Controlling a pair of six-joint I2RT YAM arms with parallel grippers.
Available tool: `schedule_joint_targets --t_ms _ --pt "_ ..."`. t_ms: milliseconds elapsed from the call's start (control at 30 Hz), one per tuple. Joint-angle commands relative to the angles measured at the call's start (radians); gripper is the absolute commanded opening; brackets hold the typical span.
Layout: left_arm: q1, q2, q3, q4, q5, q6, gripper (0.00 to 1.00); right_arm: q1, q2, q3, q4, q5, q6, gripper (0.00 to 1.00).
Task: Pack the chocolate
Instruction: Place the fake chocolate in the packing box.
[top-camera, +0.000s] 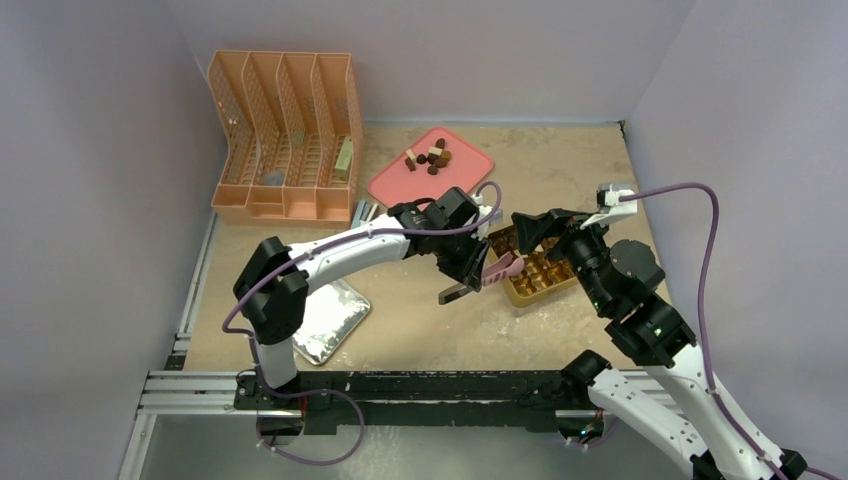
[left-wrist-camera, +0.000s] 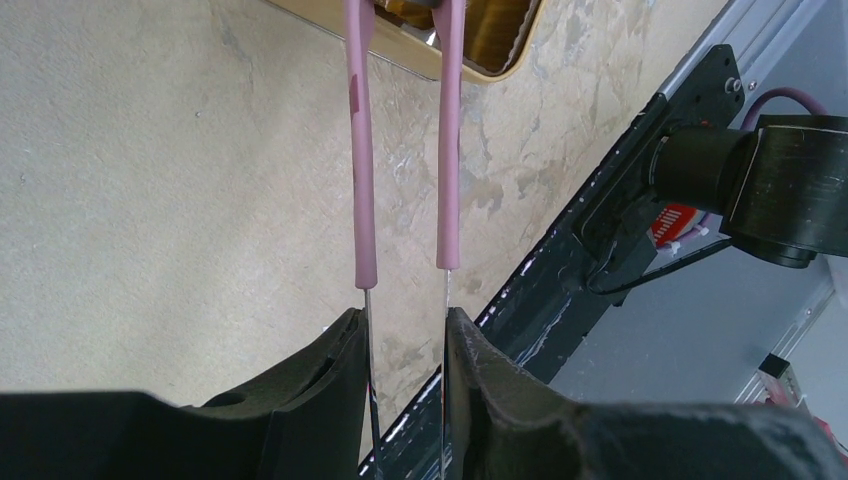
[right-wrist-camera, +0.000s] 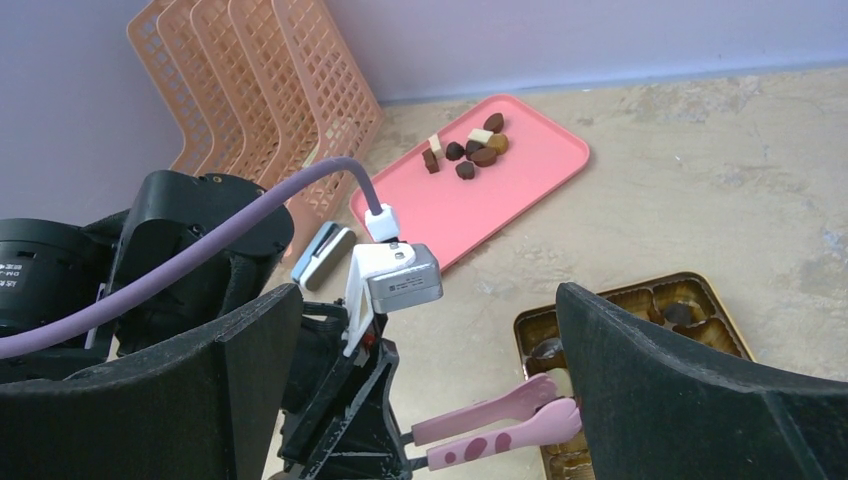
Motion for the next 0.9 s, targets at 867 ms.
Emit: schedule_joint_targets --t_ms 867 --pt "0.024 -0.076 0.134 -0.042 -0.163 -0.008 0.34 -0.001 -0.022 0.01 0.034 -0.003 -0.009 0.99"
